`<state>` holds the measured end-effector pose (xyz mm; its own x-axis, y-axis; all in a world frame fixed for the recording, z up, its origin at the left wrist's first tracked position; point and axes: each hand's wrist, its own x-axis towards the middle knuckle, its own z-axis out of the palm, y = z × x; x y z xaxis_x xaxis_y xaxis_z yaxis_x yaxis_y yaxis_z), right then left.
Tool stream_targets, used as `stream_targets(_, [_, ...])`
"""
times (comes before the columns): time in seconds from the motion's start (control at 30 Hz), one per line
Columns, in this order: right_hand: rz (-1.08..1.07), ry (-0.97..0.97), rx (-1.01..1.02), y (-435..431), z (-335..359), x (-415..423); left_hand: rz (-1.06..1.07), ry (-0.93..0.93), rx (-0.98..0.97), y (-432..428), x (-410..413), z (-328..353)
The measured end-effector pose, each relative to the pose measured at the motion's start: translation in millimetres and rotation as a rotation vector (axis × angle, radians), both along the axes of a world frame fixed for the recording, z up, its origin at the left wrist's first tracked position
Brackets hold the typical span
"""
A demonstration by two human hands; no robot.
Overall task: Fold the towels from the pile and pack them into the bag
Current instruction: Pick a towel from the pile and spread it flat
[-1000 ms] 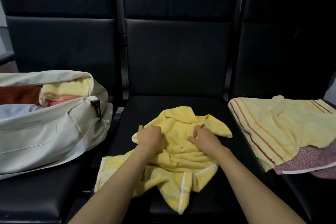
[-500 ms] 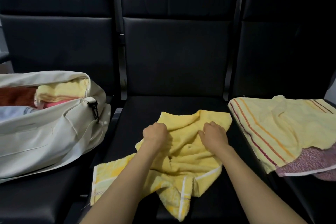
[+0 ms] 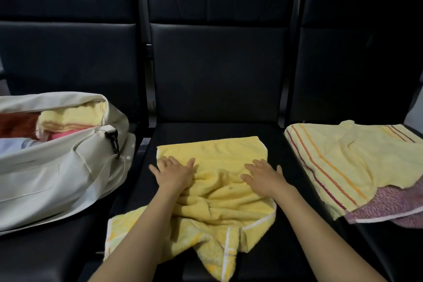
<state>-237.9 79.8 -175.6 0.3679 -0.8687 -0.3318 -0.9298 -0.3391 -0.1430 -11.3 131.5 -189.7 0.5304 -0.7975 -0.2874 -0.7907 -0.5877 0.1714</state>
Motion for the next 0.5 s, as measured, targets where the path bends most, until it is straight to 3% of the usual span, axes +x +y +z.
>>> stream_targets(0.17, [-0.088, -0.050, -0.041, -1, -8, 0, -0.332, 0.020, -0.173, -1, -12, 17])
stream_targets(0.27, [-0.044, -0.215, -0.159, -1, 0, 4, -0.339, 0.077, -0.052, -2, -11, 35])
stream_targets(0.37, [-0.044, -0.286, 0.077, 1, 13, 3, -0.331, 0.110, 0.184, 0, -7, 42])
stream_targets(0.43, [-0.049, -0.225, 0.219, 1, 17, 2, -0.336, 0.155, 0.161, 0, -9, 38])
stream_targets(0.5, [-0.049, -0.248, 0.202, -2, 18, 4, -0.372, 0.188, 0.050, -3, -9, 28])
